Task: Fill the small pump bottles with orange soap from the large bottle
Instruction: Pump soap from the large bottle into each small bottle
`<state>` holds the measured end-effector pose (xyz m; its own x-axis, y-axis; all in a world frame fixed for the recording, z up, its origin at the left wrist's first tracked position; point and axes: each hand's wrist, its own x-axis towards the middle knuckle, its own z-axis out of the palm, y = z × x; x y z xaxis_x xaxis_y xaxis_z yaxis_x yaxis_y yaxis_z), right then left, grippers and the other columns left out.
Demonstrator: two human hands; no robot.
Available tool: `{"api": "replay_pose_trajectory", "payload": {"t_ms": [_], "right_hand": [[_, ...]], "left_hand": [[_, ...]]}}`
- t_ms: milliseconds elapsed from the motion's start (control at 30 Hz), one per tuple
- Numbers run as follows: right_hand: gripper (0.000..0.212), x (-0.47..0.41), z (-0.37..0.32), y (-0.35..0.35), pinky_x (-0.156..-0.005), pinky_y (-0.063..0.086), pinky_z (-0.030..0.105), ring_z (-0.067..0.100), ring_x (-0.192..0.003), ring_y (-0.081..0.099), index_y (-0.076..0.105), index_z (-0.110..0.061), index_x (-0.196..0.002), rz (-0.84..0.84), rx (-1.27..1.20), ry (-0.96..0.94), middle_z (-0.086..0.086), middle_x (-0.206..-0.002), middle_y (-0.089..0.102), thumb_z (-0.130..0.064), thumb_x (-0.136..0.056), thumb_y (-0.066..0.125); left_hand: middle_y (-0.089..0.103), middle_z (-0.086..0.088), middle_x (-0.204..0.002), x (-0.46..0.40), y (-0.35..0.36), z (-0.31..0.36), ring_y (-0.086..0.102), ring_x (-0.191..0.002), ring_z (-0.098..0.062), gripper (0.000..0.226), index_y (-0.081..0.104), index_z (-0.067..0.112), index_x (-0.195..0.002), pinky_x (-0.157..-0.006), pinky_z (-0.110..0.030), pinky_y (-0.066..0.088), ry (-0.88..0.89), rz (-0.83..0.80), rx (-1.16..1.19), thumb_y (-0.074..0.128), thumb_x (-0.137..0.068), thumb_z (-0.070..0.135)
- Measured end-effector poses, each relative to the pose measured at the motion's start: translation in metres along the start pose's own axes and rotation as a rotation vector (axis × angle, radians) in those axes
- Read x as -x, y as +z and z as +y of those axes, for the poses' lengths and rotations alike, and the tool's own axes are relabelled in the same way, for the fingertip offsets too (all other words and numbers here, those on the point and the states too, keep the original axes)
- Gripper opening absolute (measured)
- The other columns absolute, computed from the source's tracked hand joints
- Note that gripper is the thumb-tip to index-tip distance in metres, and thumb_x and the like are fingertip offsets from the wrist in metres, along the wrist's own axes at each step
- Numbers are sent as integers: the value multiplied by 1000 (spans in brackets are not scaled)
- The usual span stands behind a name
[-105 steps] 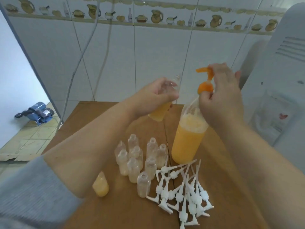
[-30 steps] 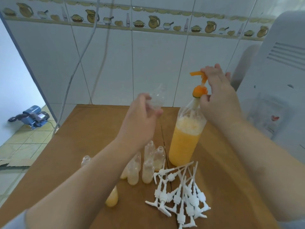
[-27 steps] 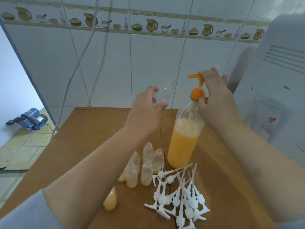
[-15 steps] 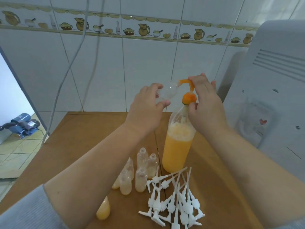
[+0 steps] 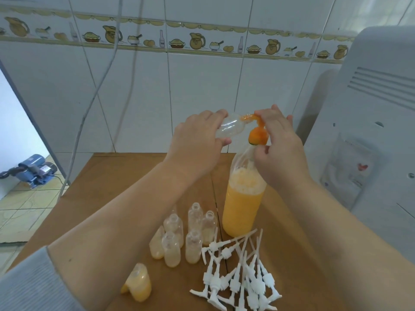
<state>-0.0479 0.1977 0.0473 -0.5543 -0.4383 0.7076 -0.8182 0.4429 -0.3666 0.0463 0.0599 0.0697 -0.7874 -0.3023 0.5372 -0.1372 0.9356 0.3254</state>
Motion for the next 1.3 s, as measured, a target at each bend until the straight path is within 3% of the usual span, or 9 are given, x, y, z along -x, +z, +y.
{"api": "replay_pose_trajectory", "payload": {"t_ms": [200, 333, 467, 633, 833, 967, 1033, 1167, 1300], "right_hand": [[60, 6, -2, 6, -119, 4, 27, 13, -140, 25, 46, -13, -132, 105, -65, 38, -1, -135, 48, 9, -76, 45], [62, 11, -3, 8, -119, 3, 26, 15, -140, 26, 46, -12, -132, 64, -102, 51, 2, -136, 48, 9, -74, 44], [52, 5, -7, -5, -115, -2, 19, 3, -139, 19, 44, -18, -135, 6, -64, 26, -5, -140, 44, -5, -85, 51], [51, 8, -2, -6, -120, 11, 36, 7, -140, 21, 43, -22, -135, 27, -60, 53, -5, -142, 43, -37, -90, 60], [55, 11, 1, 1, -119, 8, 33, 11, -140, 26, 44, -19, -135, 5, -74, 62, -2, -141, 45, -43, -88, 61], [52, 8, -3, -8, -119, 13, 37, -8, -131, 13, 45, -23, -135, 10, -71, 47, -18, -135, 39, -46, -90, 55], [47, 8, -4, -7, -118, 17, 42, -10, -127, 14, 47, -23, -133, 50, -89, 69, -14, -137, 43, -46, -92, 52], [45, 10, -5, 6, -114, 24, 49, 3, -133, 28, 49, -18, -130, 111, -146, 86, -2, -136, 49, -44, -93, 53], [46, 13, -3, 5, -109, 31, 52, 12, -129, 38, 50, -16, -128, 74, -166, 72, -2, -131, 50, -45, -93, 52]], "left_hand": [[55, 3, -121, -1, 5, 7, 49, -111, -21, 47, 41, 23, -137, -94, -41, 40, 14, 7, -23, 55, -93, 31], [55, 4, -121, 3, 8, 5, 48, -112, -21, 48, 40, 23, -138, -94, -40, 39, 5, -34, -43, 54, -93, 31], [55, 5, -120, -1, -3, 5, 48, -112, -20, 47, 40, 25, -137, -95, -40, 39, 22, -17, -75, 53, -93, 34], [54, 6, -121, 0, -2, 10, 47, -114, -20, 48, 39, 25, -139, -97, -41, 38, 20, -7, -42, 54, -94, 32], [54, 6, -126, 2, 2, 9, 47, -116, -19, 49, 38, 25, -140, -97, -39, 37, 5, -52, -67, 53, -94, 32], [54, 7, -124, -3, -6, 7, 47, -116, -18, 48, 40, 27, -139, -96, -38, 37, 34, -21, -96, 53, -93, 35], [54, 8, -124, -3, -5, 9, 46, -116, -18, 48, 40, 27, -138, -97, -38, 36, 32, -20, -62, 54, -93, 33], [55, 6, -125, 0, 1, 10, 46, -118, -19, 48, 41, 26, -139, -100, -40, 36, 1, -25, -20, 55, -93, 31], [55, 5, -124, 2, 0, 8, 47, -117, -19, 49, 40, 25, -139, -99, -40, 37, -1, -73, -17, 55, -93, 30]]}}
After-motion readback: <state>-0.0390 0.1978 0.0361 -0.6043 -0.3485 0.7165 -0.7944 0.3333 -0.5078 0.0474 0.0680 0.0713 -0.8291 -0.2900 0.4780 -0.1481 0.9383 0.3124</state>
